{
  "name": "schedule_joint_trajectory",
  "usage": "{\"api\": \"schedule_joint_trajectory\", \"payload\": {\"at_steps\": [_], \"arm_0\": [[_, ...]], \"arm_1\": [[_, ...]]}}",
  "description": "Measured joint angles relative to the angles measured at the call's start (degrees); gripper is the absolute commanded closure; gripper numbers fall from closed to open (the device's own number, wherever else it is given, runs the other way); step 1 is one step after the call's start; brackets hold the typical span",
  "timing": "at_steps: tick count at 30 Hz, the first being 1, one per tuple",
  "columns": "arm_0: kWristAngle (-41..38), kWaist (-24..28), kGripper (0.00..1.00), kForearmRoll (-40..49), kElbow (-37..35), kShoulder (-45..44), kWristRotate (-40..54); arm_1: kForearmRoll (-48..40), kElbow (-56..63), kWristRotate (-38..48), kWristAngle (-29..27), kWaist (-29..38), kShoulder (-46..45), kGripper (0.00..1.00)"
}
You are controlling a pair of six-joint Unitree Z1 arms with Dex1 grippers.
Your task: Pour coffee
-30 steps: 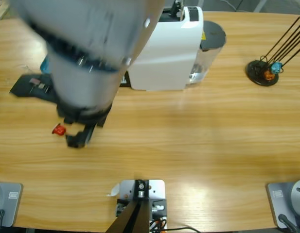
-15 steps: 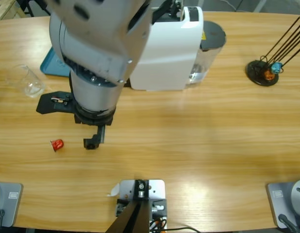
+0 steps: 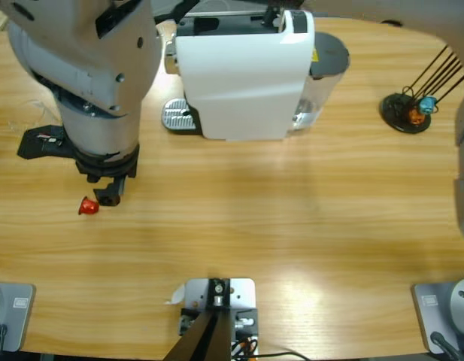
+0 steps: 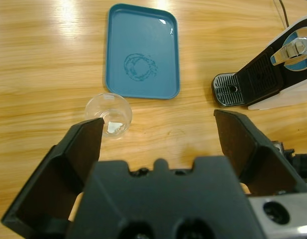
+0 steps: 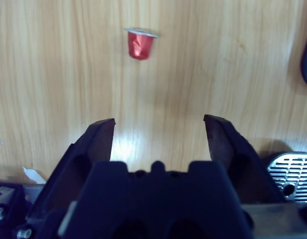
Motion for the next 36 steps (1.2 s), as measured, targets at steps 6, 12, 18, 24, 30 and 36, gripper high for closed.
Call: {"api": "schedule_joint_trajectory", "payload": {"at_steps": [6, 12, 18, 24, 30, 36], "arm_0": [[-0.27, 0.0, 0.036, -0.08, 0.01, 0.0, 0.03], [-0.35, 0.0, 0.036, -0.12, 0.01, 0.01, 0.07], [-0.48, -0.01, 0.036, -0.19, 0.04, 0.01, 0.11], [-0.69, -0.01, 0.036, -0.37, 0.07, 0.01, 0.11], [-1.5, -0.01, 0.036, -0.42, 0.07, 0.03, 0.12], [-1.71, -0.01, 0.036, -0.91, 0.08, 0.17, 0.12]], "arm_1": [[1.29, -7.93, 0.54, -0.13, 1.53, 3.37, 0.184], [4.57, -12.51, 2.31, -0.27, 2.34, 6.63, 0.234], [7.63, -12.89, 3.29, -0.27, 3.37, 10.62, 0.233], [8.06, -13.09, 4.08, -0.27, 4.53, 12.18, 0.032], [8.06, -13.09, 4.38, -0.75, 4.58, 12.67, 0.048], [6.56, -13.21, 6.44, -5.81, 4.59, 12.67, 0.077]]}}
